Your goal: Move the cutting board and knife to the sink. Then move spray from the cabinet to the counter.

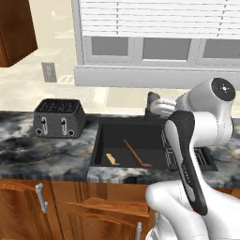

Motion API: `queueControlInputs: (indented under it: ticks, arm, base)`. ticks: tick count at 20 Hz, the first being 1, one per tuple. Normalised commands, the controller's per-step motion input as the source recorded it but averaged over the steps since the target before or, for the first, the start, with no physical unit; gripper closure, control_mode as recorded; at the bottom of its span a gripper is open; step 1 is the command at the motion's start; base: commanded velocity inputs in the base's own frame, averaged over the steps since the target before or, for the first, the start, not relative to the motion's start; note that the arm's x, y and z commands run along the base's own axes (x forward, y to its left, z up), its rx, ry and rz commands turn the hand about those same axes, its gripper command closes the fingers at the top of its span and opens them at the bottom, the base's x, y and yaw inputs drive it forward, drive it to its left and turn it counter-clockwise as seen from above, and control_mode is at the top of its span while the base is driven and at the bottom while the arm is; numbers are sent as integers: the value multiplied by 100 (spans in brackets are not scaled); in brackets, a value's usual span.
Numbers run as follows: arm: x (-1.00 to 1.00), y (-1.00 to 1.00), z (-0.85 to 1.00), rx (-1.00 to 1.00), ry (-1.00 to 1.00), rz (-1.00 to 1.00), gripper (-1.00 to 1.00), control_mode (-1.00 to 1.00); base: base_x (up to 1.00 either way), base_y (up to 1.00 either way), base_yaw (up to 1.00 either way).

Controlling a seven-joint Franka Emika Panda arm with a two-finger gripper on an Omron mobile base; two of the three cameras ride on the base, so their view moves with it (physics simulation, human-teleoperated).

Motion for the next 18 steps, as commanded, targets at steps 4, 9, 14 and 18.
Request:
queueControlInputs:
  ticks: [4,9,14,18]
  arm:
    - [1,18,0,-2,-3,-10,-100,-100]
    - [-16,0,-1,0,-8,-7,-100,-100]
    - [-43,-6,0,0,-2,1,-100,-100]
    - [-58,-3,0,0,-3,5,-100,-100]
  base:
    - [0,0,0]
    - [0,0,0]
    - [0,0,0]
    - [0,0,0]
